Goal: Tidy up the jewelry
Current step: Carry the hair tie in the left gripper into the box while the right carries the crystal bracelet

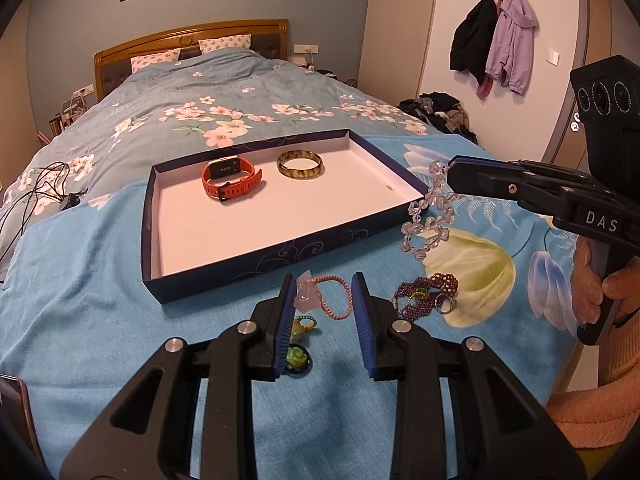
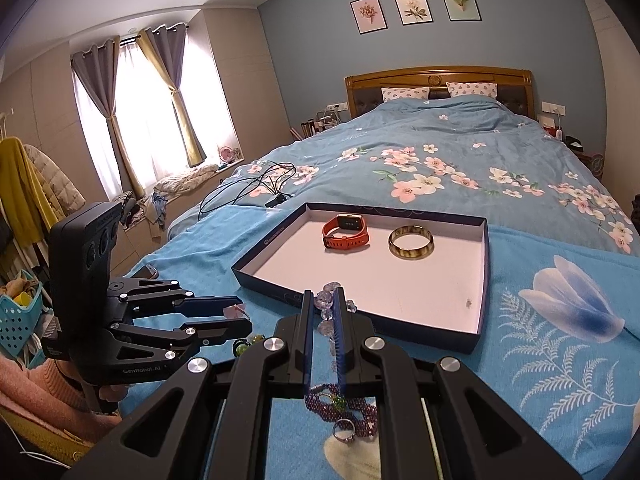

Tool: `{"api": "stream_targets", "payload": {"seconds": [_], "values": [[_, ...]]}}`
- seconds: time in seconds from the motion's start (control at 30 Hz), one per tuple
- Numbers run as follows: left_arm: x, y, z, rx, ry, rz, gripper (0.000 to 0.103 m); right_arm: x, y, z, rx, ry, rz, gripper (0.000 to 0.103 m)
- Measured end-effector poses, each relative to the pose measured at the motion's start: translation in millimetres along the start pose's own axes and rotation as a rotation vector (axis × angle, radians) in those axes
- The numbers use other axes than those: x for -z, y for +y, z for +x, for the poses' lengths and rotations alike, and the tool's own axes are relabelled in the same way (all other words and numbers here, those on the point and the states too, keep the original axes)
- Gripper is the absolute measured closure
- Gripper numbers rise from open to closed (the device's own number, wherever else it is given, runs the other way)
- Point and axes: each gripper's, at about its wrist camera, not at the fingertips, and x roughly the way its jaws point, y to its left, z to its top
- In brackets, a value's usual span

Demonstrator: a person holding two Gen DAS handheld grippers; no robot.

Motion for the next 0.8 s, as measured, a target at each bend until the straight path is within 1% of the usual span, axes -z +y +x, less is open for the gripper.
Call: {"api": "stream_targets", "payload": {"seconds": [0.43, 0.8], "values": [[-10.9, 8.3, 0.1, -0.033, -0.029, -0.013, 0.075, -10.2, -0.8, 8.4, -0.006, -0.011, -0.009, 0.095], [-22.2, 18.5, 2.8, -0.062, -0.047, -0.018, 0.075, -26.0, -4.5, 15.9, -0.001, -0.03, -0.009, 0.095]]}}
